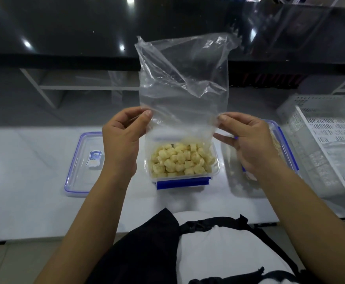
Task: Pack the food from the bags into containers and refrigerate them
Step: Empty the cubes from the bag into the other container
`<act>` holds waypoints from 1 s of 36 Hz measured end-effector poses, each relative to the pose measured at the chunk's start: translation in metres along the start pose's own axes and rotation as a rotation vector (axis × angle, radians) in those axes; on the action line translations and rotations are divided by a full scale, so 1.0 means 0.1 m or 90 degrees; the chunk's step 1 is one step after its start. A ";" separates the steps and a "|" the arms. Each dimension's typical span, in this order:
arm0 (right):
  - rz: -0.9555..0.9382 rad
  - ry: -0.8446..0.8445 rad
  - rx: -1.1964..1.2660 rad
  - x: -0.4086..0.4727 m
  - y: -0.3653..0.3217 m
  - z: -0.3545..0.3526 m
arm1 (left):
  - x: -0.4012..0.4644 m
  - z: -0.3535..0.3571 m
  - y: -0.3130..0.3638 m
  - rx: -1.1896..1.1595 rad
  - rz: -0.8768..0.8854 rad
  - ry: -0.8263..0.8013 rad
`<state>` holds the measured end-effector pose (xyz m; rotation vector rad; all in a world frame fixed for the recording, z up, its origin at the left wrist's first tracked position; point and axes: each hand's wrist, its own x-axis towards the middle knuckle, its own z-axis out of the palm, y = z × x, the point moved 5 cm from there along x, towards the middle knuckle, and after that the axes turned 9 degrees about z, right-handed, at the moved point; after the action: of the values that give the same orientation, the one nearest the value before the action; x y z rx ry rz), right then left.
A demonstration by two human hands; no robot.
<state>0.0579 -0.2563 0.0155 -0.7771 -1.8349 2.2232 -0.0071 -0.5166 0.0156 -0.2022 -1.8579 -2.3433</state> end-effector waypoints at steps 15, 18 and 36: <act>-0.035 0.042 -0.040 -0.11 -0.05 -0.22 | -0.03 0.11 -0.06 -0.027 -0.041 -0.035; -0.047 0.052 -0.030 -0.14 -0.09 -0.37 | -0.05 0.24 -0.06 -0.033 -0.044 -0.065; -0.116 0.435 -0.258 -0.59 -0.62 -2.64 | -0.57 2.65 -0.18 0.162 0.127 -0.410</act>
<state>0.2227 -0.0376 0.0616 -1.1904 -1.8845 1.2479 0.0494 -0.2524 0.0472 -1.1620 -2.2346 -2.0168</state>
